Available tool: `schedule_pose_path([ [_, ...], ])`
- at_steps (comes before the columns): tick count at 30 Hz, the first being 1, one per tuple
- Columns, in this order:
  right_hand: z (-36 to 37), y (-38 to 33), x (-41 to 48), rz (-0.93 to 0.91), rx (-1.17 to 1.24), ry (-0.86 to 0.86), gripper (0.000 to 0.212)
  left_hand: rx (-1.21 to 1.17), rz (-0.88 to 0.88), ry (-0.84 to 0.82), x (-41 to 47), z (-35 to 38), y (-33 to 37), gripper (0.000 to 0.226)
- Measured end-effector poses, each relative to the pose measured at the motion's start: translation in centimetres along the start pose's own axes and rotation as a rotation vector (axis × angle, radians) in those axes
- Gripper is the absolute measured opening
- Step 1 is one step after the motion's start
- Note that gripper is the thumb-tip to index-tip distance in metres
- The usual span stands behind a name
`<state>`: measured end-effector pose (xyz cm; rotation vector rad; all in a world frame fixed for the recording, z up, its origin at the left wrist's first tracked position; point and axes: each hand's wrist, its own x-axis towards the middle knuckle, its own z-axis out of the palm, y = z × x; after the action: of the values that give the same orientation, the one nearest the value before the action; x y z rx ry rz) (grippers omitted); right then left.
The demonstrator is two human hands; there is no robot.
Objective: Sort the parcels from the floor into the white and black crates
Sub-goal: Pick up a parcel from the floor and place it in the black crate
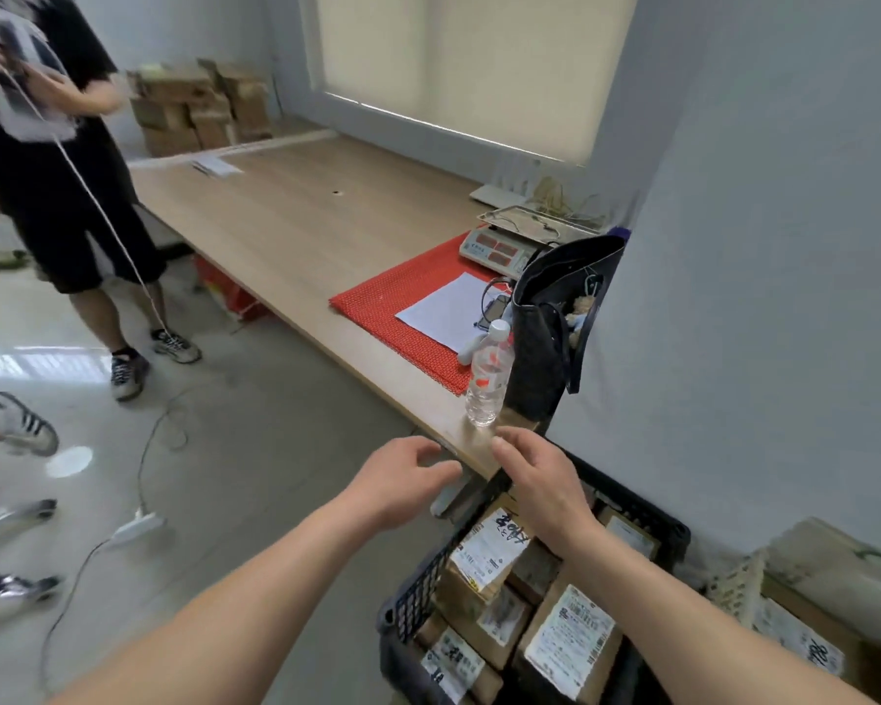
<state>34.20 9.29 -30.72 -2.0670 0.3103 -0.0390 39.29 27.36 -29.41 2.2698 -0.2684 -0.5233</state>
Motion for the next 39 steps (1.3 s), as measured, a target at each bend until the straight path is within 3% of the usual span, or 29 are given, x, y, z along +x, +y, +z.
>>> schedule_pose_path([
  [3,0.0,-1.8,-2.2,-0.09,0.013,-0.059,0.071,0.035,0.004,0.119,-3.3,-1.2,0.5,0.052],
  [10,1.5,-5.3,-7.4,-0.252,0.006,-0.174,0.042,0.073,-0.012,0.353,-12.7,-3.3,0.3,0.05],
  [15,5.3,-8.8,-11.8,-0.378,-0.017,-0.26,0.06,0.058,-0.082,0.495,-20.4,-5.2,-2.6,0.049],
  [18,8.5,-10.9,-14.9,-0.453,-0.016,-0.326,0.071,0.042,-0.15,0.572,-25.5,-6.3,-5.2,0.049],
  [22,13.6,-13.6,-20.1,-0.52,-0.064,-0.425,0.043,0.009,-0.234,0.671,-33.6,-7.6,-9.4,0.05],
  [27,21.0,-16.4,-29.2,-0.578,-0.045,-0.555,0.036,-0.057,-0.351,0.787,-46.0,-8.4,-15.1,0.05],
  [39,36.4,-21.5,-50.4,-0.757,-0.029,-0.921,0.04,-0.099,-0.681,1.068,-72.1,-7.1,-25.3,0.048],
])
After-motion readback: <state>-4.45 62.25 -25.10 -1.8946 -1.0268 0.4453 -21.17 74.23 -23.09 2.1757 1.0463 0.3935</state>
